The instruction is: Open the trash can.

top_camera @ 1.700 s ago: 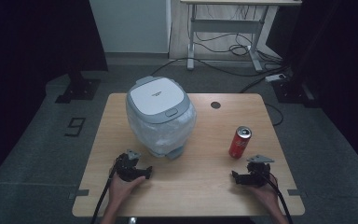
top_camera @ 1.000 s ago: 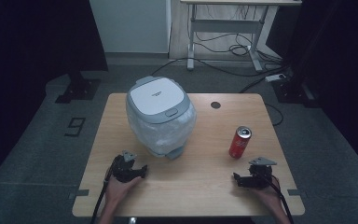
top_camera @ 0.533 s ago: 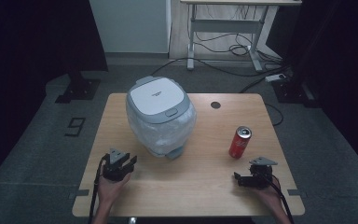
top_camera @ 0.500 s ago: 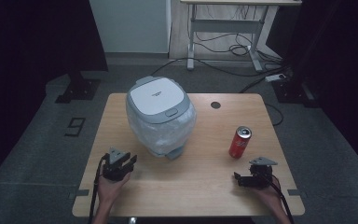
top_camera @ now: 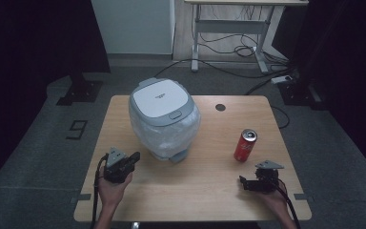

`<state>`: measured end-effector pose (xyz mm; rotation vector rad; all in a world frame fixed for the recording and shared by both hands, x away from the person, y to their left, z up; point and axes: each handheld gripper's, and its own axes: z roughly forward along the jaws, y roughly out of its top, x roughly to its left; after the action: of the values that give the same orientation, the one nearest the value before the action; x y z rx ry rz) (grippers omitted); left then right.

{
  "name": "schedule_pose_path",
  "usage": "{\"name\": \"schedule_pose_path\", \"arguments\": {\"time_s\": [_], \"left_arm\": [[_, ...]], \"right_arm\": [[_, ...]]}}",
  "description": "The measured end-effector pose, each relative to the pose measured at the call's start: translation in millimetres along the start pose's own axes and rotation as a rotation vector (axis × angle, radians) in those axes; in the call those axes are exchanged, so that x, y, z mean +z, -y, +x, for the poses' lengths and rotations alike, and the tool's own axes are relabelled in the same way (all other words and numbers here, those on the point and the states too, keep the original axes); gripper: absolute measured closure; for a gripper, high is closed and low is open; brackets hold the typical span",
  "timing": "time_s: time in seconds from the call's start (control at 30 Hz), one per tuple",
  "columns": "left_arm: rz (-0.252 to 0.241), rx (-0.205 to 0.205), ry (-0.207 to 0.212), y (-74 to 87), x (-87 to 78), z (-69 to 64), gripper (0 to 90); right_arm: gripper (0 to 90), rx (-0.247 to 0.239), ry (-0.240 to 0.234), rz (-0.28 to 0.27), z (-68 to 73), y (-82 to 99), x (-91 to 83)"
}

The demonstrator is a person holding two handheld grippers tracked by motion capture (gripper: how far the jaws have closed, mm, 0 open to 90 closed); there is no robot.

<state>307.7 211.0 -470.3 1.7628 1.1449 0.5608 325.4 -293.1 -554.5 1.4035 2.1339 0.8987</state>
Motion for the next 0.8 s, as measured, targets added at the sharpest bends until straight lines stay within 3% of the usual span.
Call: {"name": "schedule_pose_path", "arguments": {"time_s": [0.17,0.4,0.8], "left_arm": [[-0.026,-0.014,0.022,-10.7,-2.6,0.5,89.7],[-0.07,0.001,0.074,-31.0,-11.8,-6.7,89.8],[-0.12,0.017,0.125,-68.3,-23.7,-19.9,89.7]], "right_arm": [[3.4,0.005,0.004,-0.003,0.3,0.6,-0.6],[3.8,0.006,0.005,-0.003,0.2,0.7,-0.9],[3.9,0.007,0.005,-0.004,0.2,0.8,-1.0]]}}
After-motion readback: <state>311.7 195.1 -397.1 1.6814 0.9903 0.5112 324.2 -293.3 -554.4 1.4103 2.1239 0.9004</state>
